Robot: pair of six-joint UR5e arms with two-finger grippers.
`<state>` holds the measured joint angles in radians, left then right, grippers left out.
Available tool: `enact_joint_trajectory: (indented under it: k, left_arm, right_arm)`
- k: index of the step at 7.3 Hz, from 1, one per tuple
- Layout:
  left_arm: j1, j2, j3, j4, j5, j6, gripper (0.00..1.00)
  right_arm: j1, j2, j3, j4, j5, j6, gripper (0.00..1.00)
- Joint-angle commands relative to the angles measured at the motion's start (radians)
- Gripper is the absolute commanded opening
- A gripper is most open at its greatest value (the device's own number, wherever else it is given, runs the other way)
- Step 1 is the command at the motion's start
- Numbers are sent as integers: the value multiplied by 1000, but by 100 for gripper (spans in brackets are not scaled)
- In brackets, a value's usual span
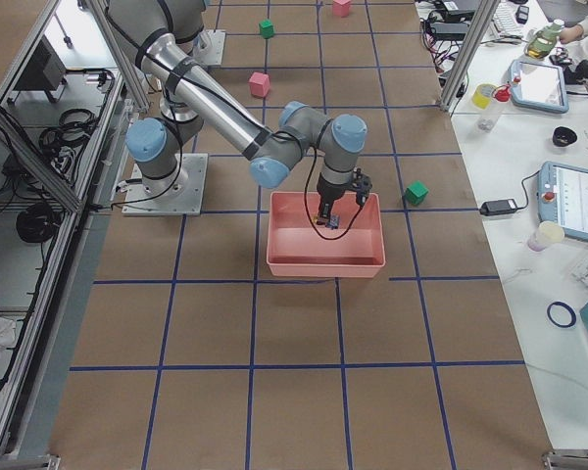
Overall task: Align button upright
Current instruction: 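Lift the button out of the tray and carry it to the table center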
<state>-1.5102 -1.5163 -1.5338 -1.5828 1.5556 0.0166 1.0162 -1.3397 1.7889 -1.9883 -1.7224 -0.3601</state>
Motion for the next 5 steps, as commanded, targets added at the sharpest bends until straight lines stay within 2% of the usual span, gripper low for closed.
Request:
enact_joint_trajectory:
  k: [1, 2, 3, 5]
  left_arm:
    - [-50, -7, -2, 44, 23, -31, 100]
    - [-50, -7, -2, 44, 23, -30, 100]
    - [-50, -5, -2, 44, 26, -30, 100]
    - [-48, -4, -3, 44, 26, -30, 100]
  right_arm:
    - [72, -42, -102, 136, -3, -6, 0]
    - [158, -42, -188, 231, -12, 7, 0]
    - [253, -39, -245, 268, -16, 15, 0]
    - [474, -17, -252, 269, -52, 195, 0]
